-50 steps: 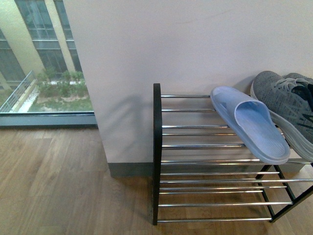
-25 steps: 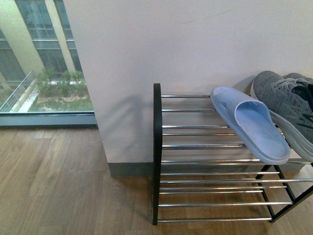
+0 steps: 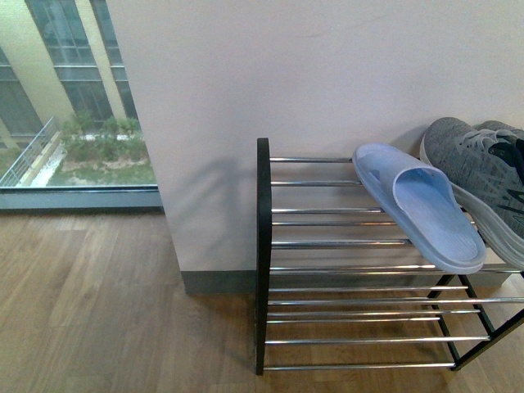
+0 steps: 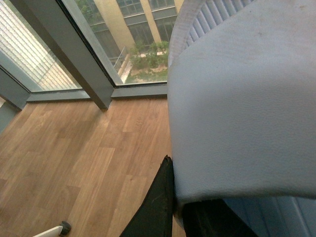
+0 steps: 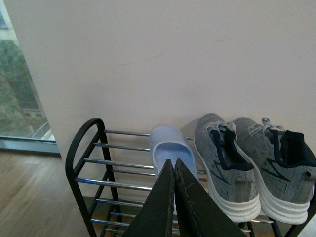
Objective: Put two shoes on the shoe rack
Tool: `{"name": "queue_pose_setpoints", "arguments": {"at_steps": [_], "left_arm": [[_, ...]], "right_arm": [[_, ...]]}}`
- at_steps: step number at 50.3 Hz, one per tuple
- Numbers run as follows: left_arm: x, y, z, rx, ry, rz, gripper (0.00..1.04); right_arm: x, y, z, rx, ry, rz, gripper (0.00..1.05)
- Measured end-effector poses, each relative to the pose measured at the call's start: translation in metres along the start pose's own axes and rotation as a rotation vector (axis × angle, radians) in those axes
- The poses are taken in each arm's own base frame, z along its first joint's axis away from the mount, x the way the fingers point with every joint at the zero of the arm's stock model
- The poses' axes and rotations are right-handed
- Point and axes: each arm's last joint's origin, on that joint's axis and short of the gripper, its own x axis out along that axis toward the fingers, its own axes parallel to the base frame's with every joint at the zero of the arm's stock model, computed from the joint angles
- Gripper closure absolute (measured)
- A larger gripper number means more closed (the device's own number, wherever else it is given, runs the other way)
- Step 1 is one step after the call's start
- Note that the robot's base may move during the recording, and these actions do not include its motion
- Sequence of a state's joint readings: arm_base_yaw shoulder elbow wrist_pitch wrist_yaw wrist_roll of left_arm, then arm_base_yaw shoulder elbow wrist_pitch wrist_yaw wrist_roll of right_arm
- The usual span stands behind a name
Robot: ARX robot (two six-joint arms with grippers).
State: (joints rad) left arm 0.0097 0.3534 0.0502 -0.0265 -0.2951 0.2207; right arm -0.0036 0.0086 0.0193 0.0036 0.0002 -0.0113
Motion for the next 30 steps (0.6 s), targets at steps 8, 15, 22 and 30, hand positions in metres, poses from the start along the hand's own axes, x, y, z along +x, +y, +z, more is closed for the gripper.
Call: {"name": "queue_pose_setpoints", "arguments": {"at_steps": [8,15,22,30], "left_arm": [[0.0,0.0,0.0,0.0,0.0,0.0,1.03],[0.0,0.0,0.0,0.0,0.0,0.0,1.03],[0.0,0.0,0.0,0.0,0.0,0.0,1.03],[0.0,0.0002,0.0,0.0,0.001,0.004,1.03]], "right_arm": [[-0.0002,0.0,0.0002,0.0,-0.003,0.0,1.02],[-0.0002,0.0,0.0002,0.0,-0.003,0.0,0.81],[-0.0002,0.0,0.0002,0.0,-0.003,0.0,0.56],[-0.0002,0.0001,0.0003,0.0,-0.003,0.003,0.33]]}}
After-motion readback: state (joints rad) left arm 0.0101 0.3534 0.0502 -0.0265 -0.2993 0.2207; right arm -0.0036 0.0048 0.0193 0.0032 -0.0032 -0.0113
